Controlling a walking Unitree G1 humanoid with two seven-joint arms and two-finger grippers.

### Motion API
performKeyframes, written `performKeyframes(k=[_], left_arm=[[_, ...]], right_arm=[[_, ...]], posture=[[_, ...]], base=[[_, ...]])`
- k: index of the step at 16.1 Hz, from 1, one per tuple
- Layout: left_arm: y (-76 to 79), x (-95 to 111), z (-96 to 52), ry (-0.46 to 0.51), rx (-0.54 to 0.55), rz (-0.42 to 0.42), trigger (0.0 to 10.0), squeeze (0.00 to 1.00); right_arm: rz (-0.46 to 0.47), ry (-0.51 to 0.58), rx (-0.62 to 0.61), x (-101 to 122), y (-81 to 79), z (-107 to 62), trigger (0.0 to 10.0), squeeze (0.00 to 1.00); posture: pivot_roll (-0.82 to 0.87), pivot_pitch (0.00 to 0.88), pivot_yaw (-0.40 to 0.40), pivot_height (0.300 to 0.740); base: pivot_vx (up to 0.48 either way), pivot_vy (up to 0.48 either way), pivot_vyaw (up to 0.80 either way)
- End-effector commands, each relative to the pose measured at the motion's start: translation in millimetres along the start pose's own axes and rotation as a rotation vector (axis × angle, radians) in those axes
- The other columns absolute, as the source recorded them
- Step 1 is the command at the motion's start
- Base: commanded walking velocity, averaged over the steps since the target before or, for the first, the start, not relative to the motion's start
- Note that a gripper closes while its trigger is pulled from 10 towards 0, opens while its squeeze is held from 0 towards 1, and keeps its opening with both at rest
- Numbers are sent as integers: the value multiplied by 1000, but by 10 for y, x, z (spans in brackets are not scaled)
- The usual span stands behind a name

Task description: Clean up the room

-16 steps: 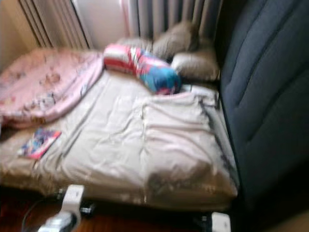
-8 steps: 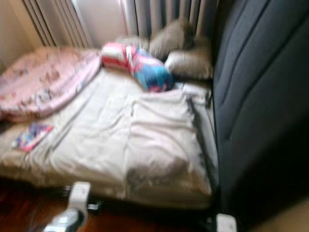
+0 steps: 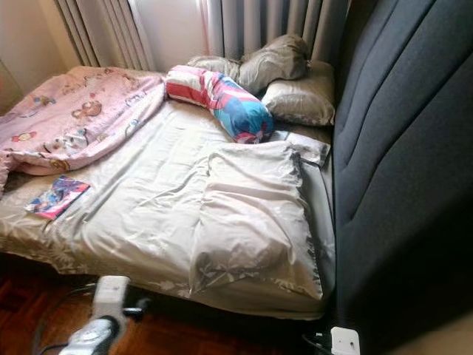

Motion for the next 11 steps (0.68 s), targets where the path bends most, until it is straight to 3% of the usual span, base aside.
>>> performKeyframes(k=[1, 3, 5, 11], left_arm=[[-61, -47, -15, -10, 30, -29, 10000, 0], [-93, -282, -65, -99, 38, -17, 10000, 0], [-28, -462, -113, -152, 18, 7, 10000, 0], [39, -440, -108, -132, 0, 35, 10000, 0]], right_arm=[[7, -2, -1, -1, -6, 1, 10000, 0], [4, -6, 0, -2, -9, 3, 10000, 0], [0, -6, 2, 4, -5, 5, 10000, 0], [-6, -3, 3, 18, 8, 7, 10000, 0]], posture=[[52, 0, -6, 740], [60, 0, -12, 740], [55, 0, -18, 740], [61, 0, -25, 740]], base=[[0, 0, 0], [0, 0, 0], [0, 0, 0], [0, 0, 0]])
Point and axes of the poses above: a point about 5 cm out from each wrist's last joint towards the gripper, its own z axis pointing out of the wrist towards the gripper, its own x axis along the axis of the wrist's last joint, y = z × x, the point moved 6 cm from there along z, pointing out of the wrist towards the gripper, and after that the axes turned 3 degrees about -z, right-handed, at the moved point
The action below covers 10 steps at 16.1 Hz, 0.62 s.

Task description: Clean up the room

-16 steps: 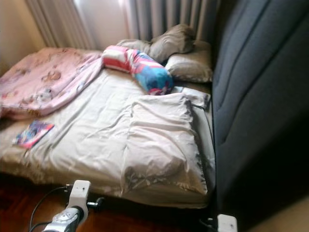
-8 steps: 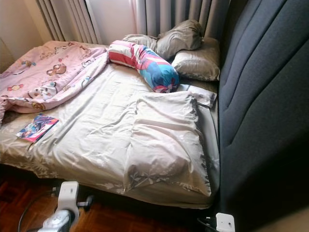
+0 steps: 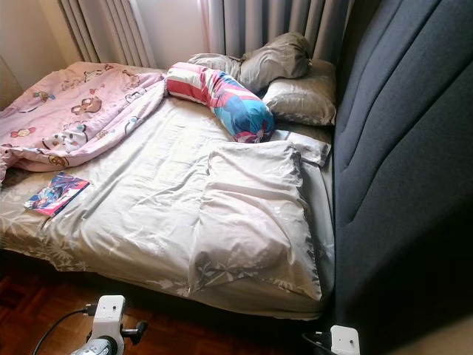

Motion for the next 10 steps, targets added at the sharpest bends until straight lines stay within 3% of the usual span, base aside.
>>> performKeyframes(k=[1, 7, 9, 10], left_arm=[[-9, -22, -11, 7, 7, 30, 10000, 0], [-237, 155, -41, 123, 75, -63, 10000, 0], [-228, 198, -46, 149, 69, -55, 10000, 0], [-201, 408, -65, 257, 54, -60, 10000, 0]], right_arm=[[-1, -6, 1, -13, 9, -2, 10000, 0], [13, 30, -9, 38, 13, -4, 10000, 0], [21, 46, -17, 58, 20, -6, 10000, 0], [42, 98, -27, 128, 32, -16, 10000, 0]], posture=[[59, 0, -24, 740], [72, 0, -23, 740], [72, 0, -23, 740], [72, 0, -25, 740]], base=[[0, 0, 0], [0, 0, 0], [0, 0, 0], [0, 0, 0]])
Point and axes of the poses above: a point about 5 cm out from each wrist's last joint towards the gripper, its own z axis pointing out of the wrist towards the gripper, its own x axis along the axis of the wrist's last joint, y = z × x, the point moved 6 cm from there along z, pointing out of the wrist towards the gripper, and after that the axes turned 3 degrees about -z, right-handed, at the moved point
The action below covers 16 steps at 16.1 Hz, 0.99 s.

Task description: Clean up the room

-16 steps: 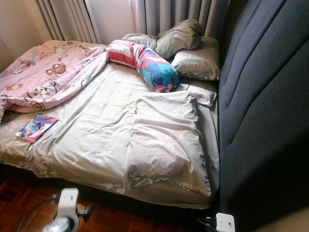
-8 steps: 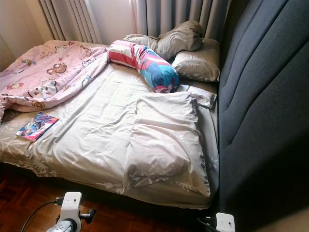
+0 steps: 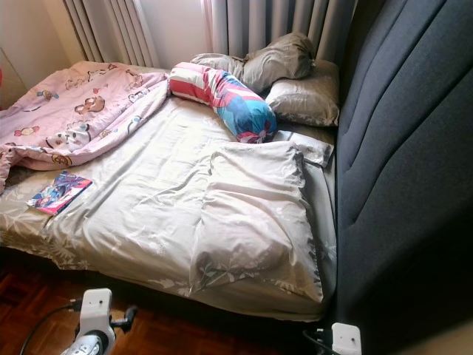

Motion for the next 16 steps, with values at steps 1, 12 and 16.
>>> performKeyframes(k=[1, 12, 16], left_arm=[[15, 195, 17, 93, -13, -3, 10000, 0], [340, 1003, -162, 500, -123, 84, 10000, 0], [364, 1127, -173, 538, -121, 64, 10000, 0]], right_arm=[[29, 36, -11, 39, 9, -8, 10000, 0], [-89, 563, 118, 1170, -211, -158, 10000, 0], [-83, 547, 147, 1142, -279, -149, 10000, 0]], posture=[[72, 0, -25, 740], [33, 47, -8, 740], [22, 42, -25, 740]], base=[[0, 0, 0], [0, 0, 0], [0, 0, 0]])
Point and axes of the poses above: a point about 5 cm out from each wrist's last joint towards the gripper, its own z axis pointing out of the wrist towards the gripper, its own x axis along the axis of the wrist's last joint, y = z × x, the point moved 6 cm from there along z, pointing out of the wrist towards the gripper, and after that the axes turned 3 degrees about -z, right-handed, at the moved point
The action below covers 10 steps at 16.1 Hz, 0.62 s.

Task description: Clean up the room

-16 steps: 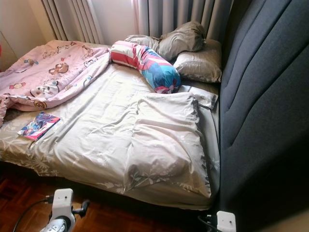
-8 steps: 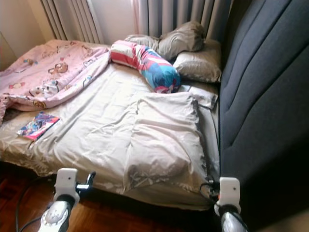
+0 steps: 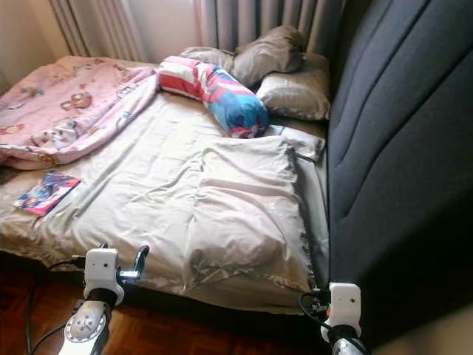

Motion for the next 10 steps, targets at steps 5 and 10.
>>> performKeyframes(k=[5, 10], left_arm=[[171, 56, 120, -12, -30, -60, 10000, 0], [304, 106, 155, 1, -74, -60, 10000, 0]], right_arm=[[2, -5, -8, 23, 70, 21, 10000, 0], [13, 0, -32, 49, 162, 24, 10000, 0]], posture=[[-24, 18, -12, 740], [-23, 26, -30, 740]], base=[[0, 0, 0], [0, 136, 0]])
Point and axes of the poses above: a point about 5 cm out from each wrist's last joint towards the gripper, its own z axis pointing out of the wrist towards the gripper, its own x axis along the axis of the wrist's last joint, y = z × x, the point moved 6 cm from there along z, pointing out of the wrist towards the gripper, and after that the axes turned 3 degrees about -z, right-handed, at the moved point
